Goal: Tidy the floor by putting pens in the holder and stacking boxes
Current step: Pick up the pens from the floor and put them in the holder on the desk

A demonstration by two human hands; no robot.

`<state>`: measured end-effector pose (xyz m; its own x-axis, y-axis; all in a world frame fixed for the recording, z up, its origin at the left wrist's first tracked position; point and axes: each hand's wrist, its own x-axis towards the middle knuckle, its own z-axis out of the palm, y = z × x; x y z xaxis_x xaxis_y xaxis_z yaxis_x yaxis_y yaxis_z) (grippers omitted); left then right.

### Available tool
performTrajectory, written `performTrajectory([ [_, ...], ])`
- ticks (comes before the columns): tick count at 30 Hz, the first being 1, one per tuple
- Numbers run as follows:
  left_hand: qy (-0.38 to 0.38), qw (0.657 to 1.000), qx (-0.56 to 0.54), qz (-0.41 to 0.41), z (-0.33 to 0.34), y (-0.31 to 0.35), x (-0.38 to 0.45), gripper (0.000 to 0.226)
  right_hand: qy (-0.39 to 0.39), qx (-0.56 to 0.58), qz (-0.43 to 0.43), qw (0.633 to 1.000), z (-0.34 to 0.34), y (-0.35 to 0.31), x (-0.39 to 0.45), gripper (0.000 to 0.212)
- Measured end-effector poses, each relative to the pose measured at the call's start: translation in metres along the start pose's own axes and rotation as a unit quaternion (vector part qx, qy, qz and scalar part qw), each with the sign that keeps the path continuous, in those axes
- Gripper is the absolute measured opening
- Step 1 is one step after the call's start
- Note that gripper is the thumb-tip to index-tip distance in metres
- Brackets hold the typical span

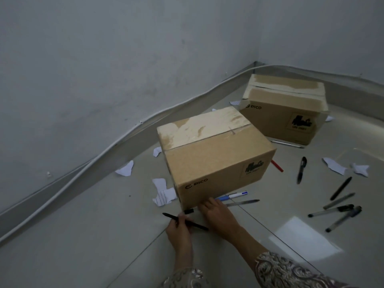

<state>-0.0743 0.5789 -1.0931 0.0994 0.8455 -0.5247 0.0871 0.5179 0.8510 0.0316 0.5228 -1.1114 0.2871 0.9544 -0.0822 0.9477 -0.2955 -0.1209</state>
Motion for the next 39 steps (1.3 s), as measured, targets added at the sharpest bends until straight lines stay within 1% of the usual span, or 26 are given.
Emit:
performTrajectory([
  [2,-0.004,1.0,-0.014,-0.009,-0.005,-0.002,0.005,0.027,0.019,-0.022,-0.01,1.0,0.01,0.0,0.002,0.032],
  [6,-0.002,0.999,-0.028,-0.018,-0.009,-0.005,0.007,0.027,0.07,-0.046,-0.047,0.995,0.01,-0.004,0.008,0.02],
  [8,-0.011,0.999,-0.032,-0.018,-0.007,-0.006,0.003,0.025,0.076,-0.037,-0.047,0.995,0.008,-0.004,0.009,0.019],
  [10,-0.016,0.999,-0.029,-0.027,-0.004,-0.009,0.0,0.022,0.078,0.0,-0.03,0.997,0.009,-0.004,0.007,0.019],
  [12,-0.018,0.999,-0.025,-0.038,0.001,-0.012,-0.003,0.018,0.06,0.074,-0.014,0.995,0.01,-0.002,0.002,0.014],
  [14,-0.023,0.998,-0.026,-0.043,0.009,-0.016,-0.007,0.013,0.043,0.139,0.03,0.989,0.006,0.0,-0.006,0.018],
  [17,-0.033,0.997,-0.033,-0.054,0.024,-0.015,-0.018,0.012,0.037,0.172,0.047,0.983,0.0,0.0,-0.022,0.026],
  [20,-0.063,0.995,-0.037,-0.063,0.033,-0.013,-0.029,0.011,0.054,0.188,0.057,0.979,-0.006,0.001,-0.039,0.032],
  [21,-0.072,0.995,-0.04,-0.064,0.036,-0.013,-0.032,0.011,0.07,0.193,0.08,0.975,-0.008,0.003,-0.044,0.036],
  [22,-0.082,0.994,-0.04,-0.065,0.039,-0.013,-0.033,0.01,0.091,0.2,0.121,0.968,-0.01,0.007,-0.048,0.038],
  [24,-0.11,0.99,-0.045,-0.073,0.045,-0.017,-0.036,0.009,0.126,0.199,0.233,0.943,-0.013,0.019,-0.054,0.033],
  [26,-0.14,0.987,-0.043,-0.072,0.048,-0.018,-0.038,0.013,0.132,0.176,0.324,0.92,-0.014,0.034,-0.056,0.026],
  [28,-0.155,0.986,-0.017,-0.055,0.048,-0.018,-0.037,0.014,0.099,0.166,0.387,0.901,-0.016,0.048,-0.054,0.026],
  [29,-0.164,0.985,-0.008,-0.047,0.046,-0.017,-0.036,0.013,0.076,0.178,0.417,0.888,-0.017,0.053,-0.051,0.032],
  [31,-0.186,0.982,0.012,-0.041,0.043,-0.014,-0.031,0.013,0.032,0.214,0.476,0.853,-0.017,0.061,-0.046,0.038],
  [33,-0.213,0.975,0.034,-0.047,0.04,-0.012,-0.026,0.015,0.012,0.233,0.512,0.827,-0.016,0.065,-0.042,0.03],
  [35,-0.235,0.969,0.045,-0.058,0.039,-0.01,-0.023,0.016,0.026,0.259,0.536,0.803,-0.017,0.068,-0.04,0.015],
  [37,-0.247,0.965,0.056,-0.062,0.038,-0.009,-0.02,0.015,0.066,0.32,0.56,0.761,-0.018,0.07,-0.037,0.015],
  [39,-0.254,0.963,0.062,-0.063,0.037,-0.009,-0.018,0.014,0.122,0.402,0.574,0.703,-0.018,0.067,-0.032,0.022],
])
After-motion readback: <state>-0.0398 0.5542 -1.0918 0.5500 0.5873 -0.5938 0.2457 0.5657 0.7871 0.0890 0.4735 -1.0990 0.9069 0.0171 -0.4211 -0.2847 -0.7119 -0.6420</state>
